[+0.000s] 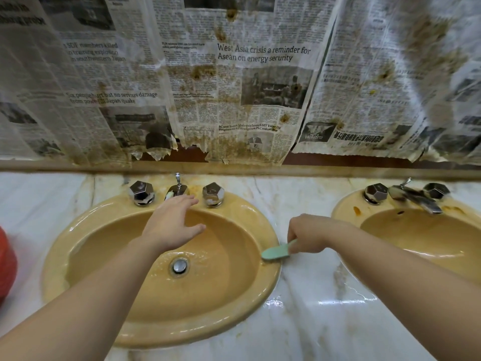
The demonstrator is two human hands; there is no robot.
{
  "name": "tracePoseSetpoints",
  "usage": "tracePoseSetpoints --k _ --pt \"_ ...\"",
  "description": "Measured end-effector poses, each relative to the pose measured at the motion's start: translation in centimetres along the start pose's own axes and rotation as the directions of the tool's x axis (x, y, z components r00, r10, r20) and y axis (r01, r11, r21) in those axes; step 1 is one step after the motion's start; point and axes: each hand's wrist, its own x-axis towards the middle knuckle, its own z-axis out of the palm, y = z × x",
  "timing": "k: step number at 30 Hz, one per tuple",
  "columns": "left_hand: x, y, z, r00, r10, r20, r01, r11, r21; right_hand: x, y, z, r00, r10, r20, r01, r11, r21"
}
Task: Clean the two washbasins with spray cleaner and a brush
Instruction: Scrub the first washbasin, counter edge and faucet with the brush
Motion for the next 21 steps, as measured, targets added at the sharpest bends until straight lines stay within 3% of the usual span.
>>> tracePoseSetpoints --k 4,8,9,13,17,21 --pt "-0.1 0.1 -0.2 1.0 0.003 0.007 -0.003 1.0 0.007 -0.8 0.1 1.4 0.972 0.097 -0.216 -0.092 0.995 0.031" --pt "-0.1 0.2 -0.1 1.0 0.004 0.012 -0.005 0.999 0.038 -1.8 -0.1 2.6 1.0 -0.002 0.024 -0.001 0.995 0.097" --pt "-0.1 0.2 -0.1 1.0 0.004 0.011 -0.005 0.999 0.046 -2.0 -0.3 2.8 1.0 -0.01 0.026 0.007 0.995 0.096" --pt "-0.1 0.3 -0.3 1.0 0.009 0.011 -0.009 0.998 0.054 -2.7 -0.7 3.9 0.963 0.131 -0.234 -0.105 0.987 0.12" --pt "-0.2 0.3 -0.3 1.0 0.023 0.013 -0.024 0.997 0.079 -3.7 -1.6 4.4 1.0 0.022 -0.021 -0.017 0.981 0.195" --pt "-0.2 0.3 -0.4 0.999 0.03 0.023 -0.032 0.995 0.099 -4.1 -2.3 4.7 0.965 0.161 -0.207 -0.124 0.975 0.183"
